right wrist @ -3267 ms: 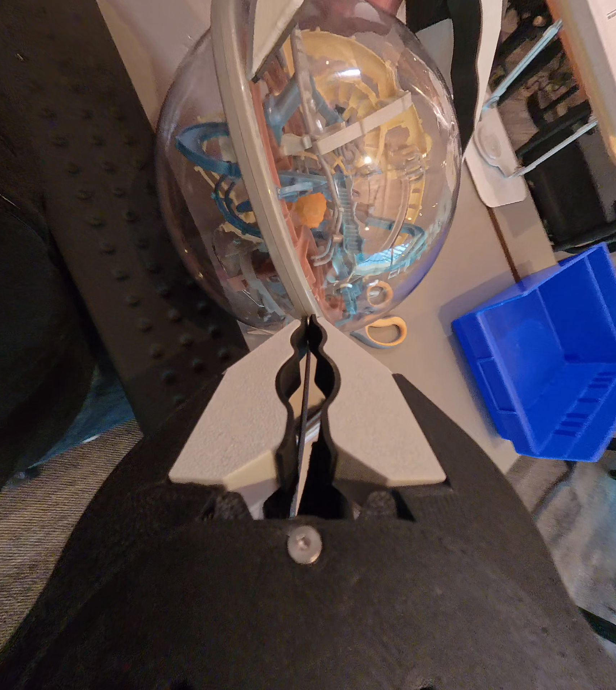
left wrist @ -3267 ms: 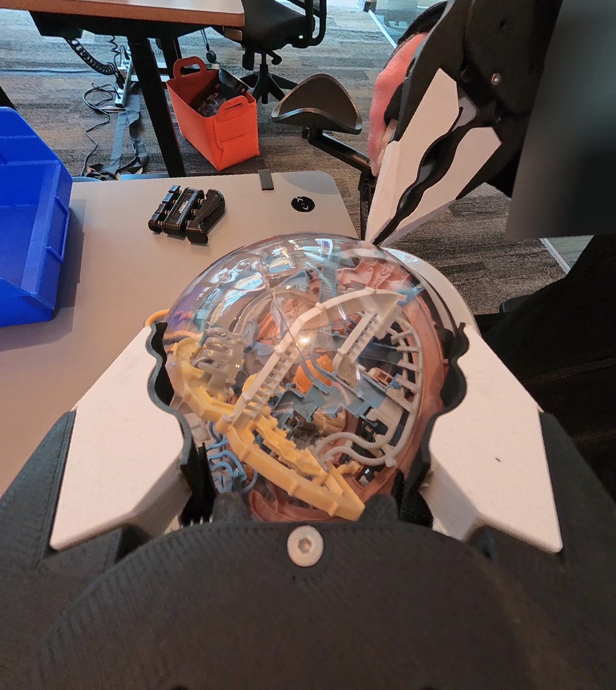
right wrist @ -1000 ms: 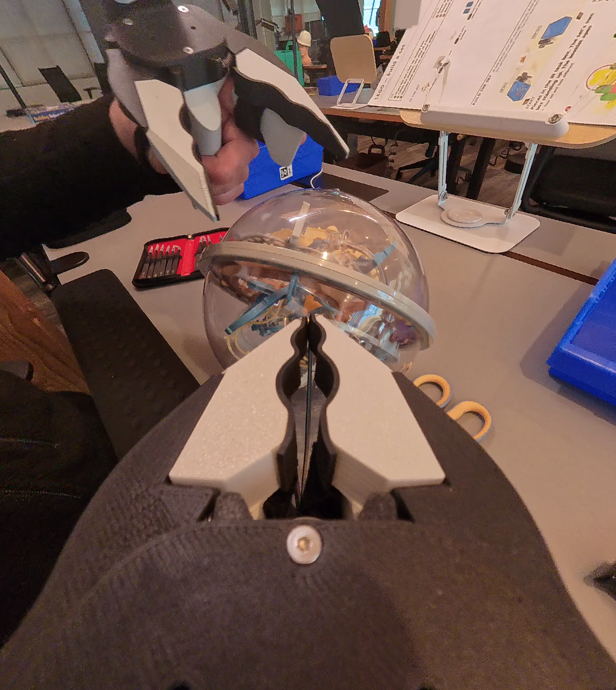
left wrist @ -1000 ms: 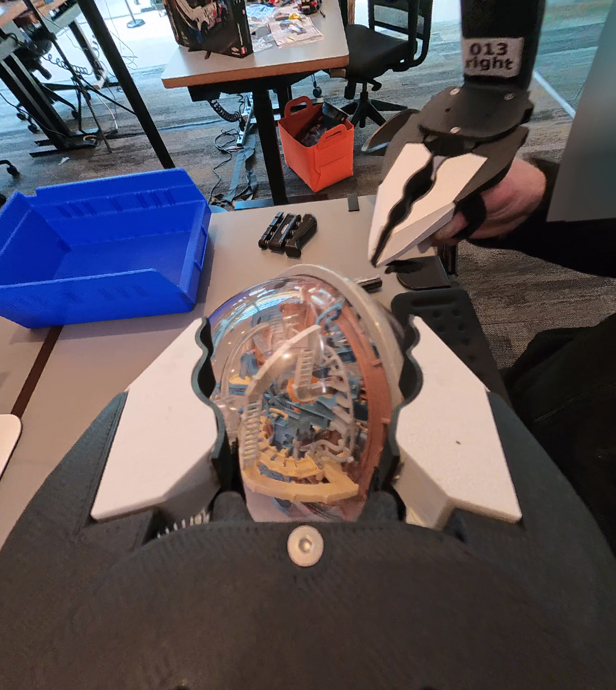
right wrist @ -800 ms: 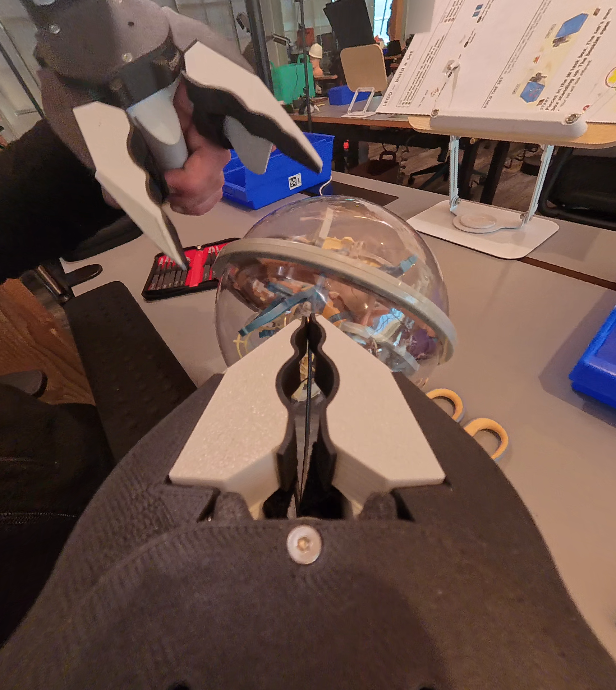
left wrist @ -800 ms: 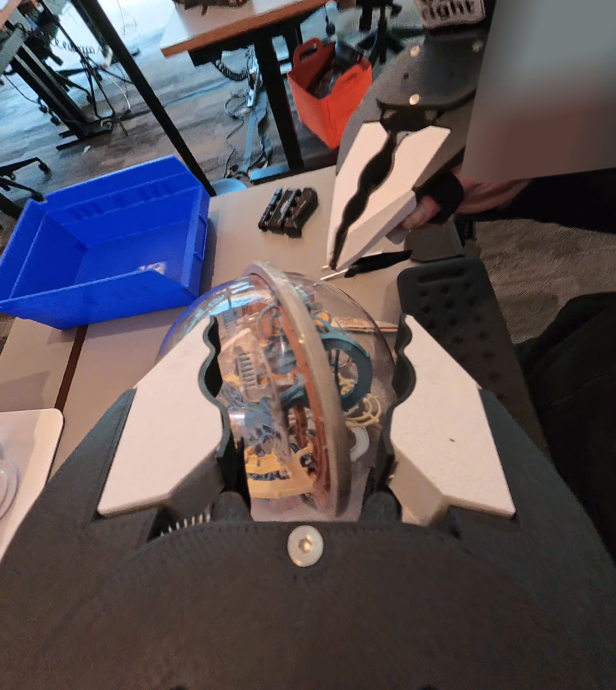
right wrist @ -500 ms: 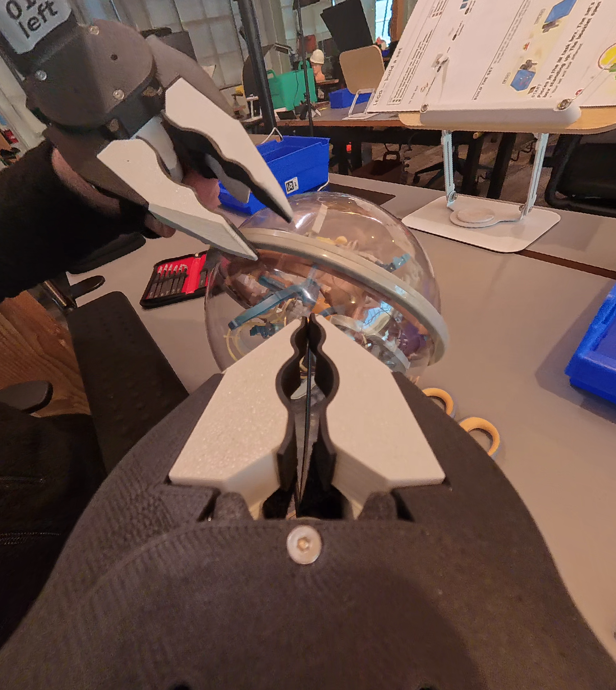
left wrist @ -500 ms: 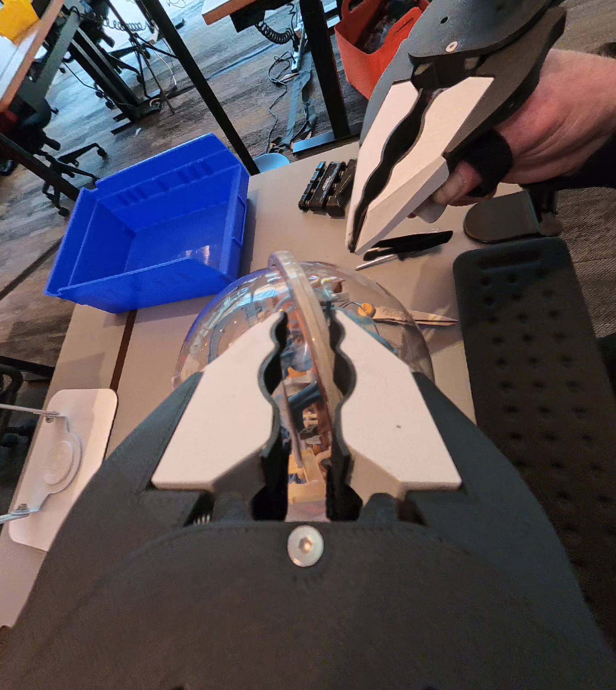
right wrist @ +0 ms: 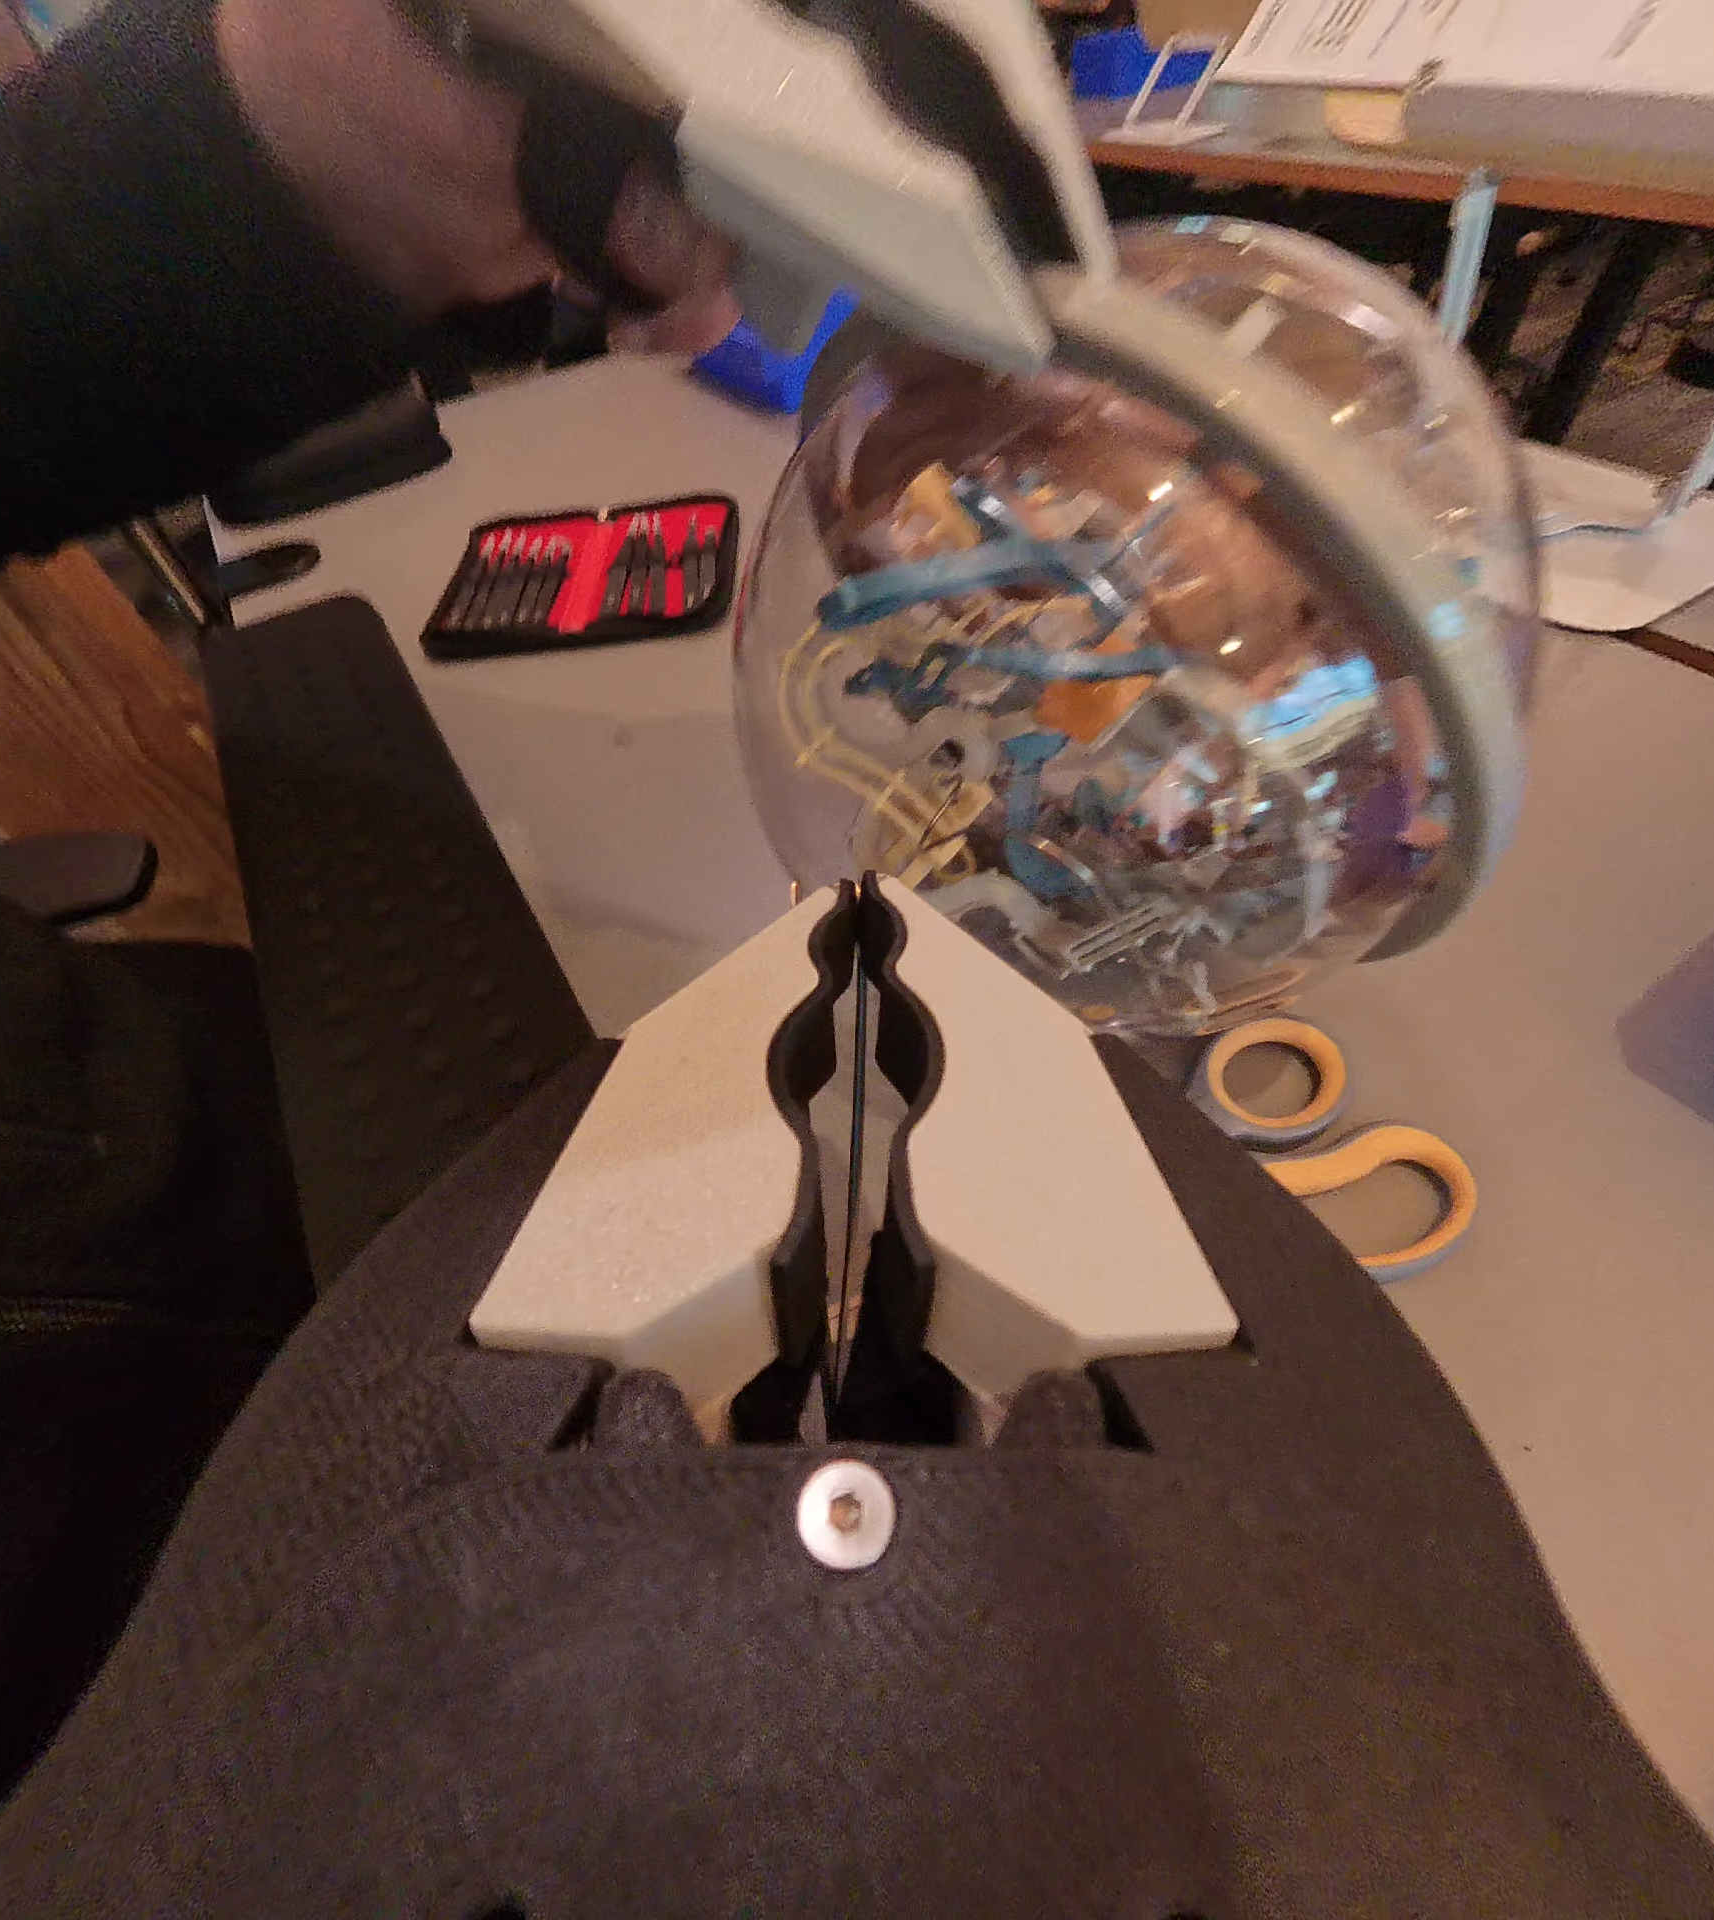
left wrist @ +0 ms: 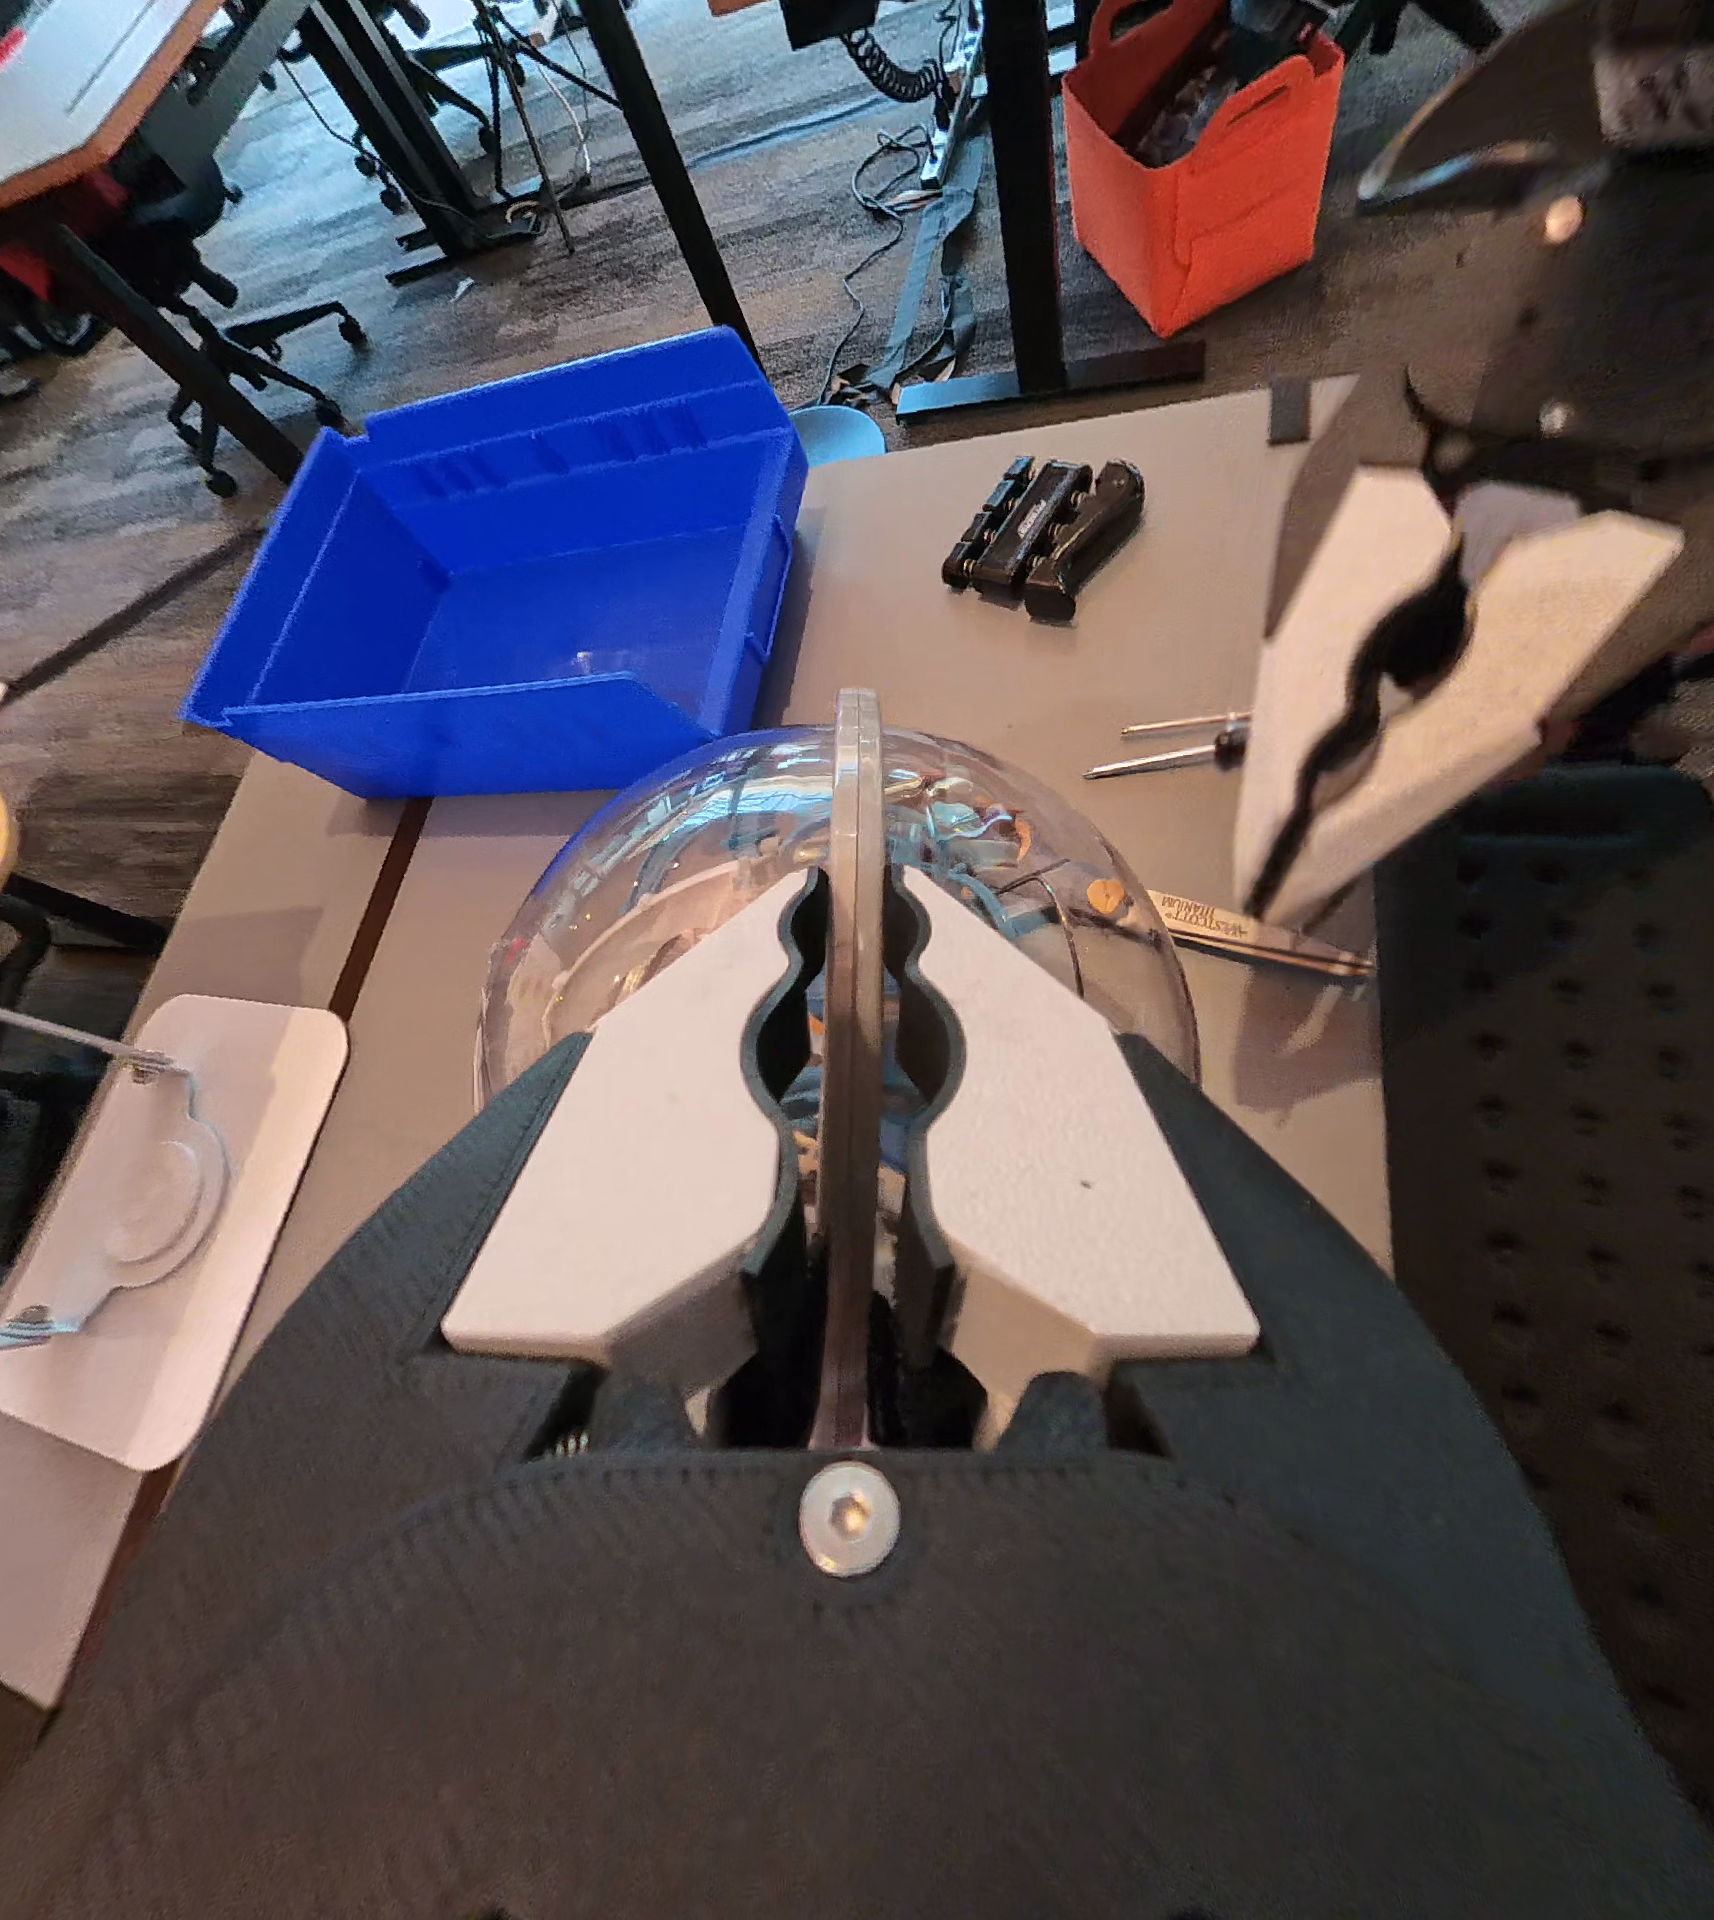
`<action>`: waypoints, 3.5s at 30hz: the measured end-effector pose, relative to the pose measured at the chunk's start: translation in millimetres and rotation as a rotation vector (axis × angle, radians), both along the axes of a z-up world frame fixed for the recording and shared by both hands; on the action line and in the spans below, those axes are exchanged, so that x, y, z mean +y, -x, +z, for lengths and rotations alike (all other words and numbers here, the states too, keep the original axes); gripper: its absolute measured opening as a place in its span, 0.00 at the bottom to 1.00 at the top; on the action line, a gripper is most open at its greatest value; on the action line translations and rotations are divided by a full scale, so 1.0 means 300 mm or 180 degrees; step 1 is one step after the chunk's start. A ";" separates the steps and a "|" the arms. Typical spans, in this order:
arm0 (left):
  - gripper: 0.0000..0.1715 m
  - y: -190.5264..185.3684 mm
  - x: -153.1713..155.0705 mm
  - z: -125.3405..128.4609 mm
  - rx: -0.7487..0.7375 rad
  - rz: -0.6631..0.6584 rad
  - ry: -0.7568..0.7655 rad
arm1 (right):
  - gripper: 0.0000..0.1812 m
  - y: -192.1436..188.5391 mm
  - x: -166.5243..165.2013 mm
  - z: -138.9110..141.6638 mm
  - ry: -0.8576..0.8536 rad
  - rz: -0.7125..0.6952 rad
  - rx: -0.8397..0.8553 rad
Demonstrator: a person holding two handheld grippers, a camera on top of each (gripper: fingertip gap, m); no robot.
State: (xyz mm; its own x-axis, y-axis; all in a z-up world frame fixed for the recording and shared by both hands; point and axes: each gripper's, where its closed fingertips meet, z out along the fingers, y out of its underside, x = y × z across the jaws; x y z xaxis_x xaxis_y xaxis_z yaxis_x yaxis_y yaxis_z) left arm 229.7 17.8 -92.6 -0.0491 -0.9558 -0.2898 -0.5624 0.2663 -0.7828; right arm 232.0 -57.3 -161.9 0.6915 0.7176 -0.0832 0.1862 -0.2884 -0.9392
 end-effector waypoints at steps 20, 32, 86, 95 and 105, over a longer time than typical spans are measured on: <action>0.04 0.042 0.276 0.040 -0.0261 0.0414 0.1461 | 0.00 0.194 -0.016 -0.352 0.0975 0.0629 -0.0867; 0.04 0.062 0.418 0.017 -0.0342 0.0539 0.1880 | 0.04 0.171 0.029 -0.318 0.0990 0.0567 -0.0606; 0.23 1.420 0.359 -0.225 -0.0003 0.2510 0.0880 | 0.14 0.729 0.156 0.048 0.0339 0.1360 -0.0490; 0.22 1.603 0.339 -0.400 -0.0293 0.2882 0.1161 | 0.13 1.031 0.247 -0.076 0.0523 0.1334 -0.0683; 0.23 1.521 0.419 -0.520 0.0013 0.2452 0.1286 | 0.10 1.184 0.433 -0.234 0.0671 0.1169 -0.0841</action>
